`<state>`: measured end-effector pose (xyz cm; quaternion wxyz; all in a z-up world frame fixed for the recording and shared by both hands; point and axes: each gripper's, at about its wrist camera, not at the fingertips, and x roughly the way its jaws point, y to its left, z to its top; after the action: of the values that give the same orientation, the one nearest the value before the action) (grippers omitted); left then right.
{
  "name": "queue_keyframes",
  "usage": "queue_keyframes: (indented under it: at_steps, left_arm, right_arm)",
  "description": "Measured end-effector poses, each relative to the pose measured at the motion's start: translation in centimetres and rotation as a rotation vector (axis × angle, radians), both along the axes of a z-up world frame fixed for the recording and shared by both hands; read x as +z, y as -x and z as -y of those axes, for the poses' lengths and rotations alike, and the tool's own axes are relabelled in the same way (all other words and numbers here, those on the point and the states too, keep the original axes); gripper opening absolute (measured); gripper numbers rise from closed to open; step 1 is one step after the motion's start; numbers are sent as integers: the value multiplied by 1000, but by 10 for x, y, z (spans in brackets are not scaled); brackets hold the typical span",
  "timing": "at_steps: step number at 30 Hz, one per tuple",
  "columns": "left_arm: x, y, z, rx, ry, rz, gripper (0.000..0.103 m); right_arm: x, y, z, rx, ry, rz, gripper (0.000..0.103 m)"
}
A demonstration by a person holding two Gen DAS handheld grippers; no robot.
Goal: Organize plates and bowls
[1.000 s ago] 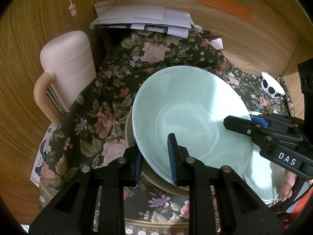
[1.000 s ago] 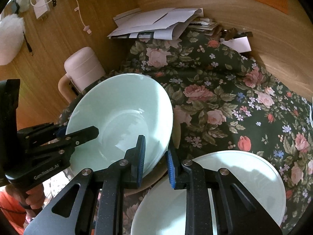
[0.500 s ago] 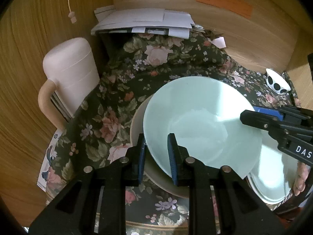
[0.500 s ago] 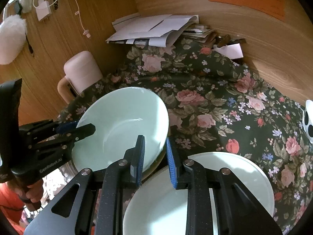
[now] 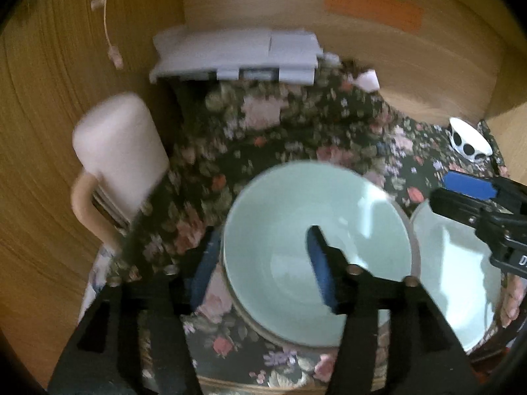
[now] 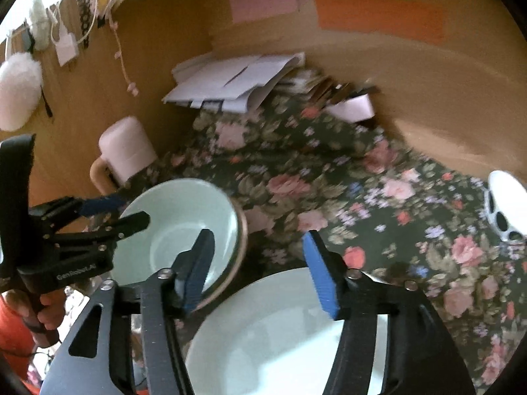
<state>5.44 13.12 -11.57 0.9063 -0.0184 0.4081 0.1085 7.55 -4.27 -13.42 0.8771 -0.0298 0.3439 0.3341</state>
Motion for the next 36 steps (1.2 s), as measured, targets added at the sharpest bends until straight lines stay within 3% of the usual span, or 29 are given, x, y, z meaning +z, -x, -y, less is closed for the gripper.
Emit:
queue_keyframes:
  at_steps: [4, 7, 10, 13, 19, 23, 36]
  left_arm:
    - [20, -2, 15, -27, -53, 64, 71]
    - [34, -8, 25, -46, -53, 97, 73]
    - [44, -15, 39, -71, -36, 130, 77]
    - [53, -26, 54, -110, -15, 154, 78]
    - [65, -50, 91, -205, 42, 186, 83]
    - [69, -70, 118, -258, 49, 197, 84]
    - [63, -141, 175, -358, 75, 135, 85]
  right_arm:
    - [15, -3, 19, -50, -18, 45, 63]
    - [27, -7, 37, -88, -31, 73, 63]
    - [36, -10, 54, -129, -37, 98, 67]
    - [44, -12, 75, -188, -45, 130, 77]
    - [54, -15, 110, -278, -45, 157, 79]
    - [58, -16, 131, -336, -39, 182, 84]
    - [60, -55, 194, -515, -6, 177, 84]
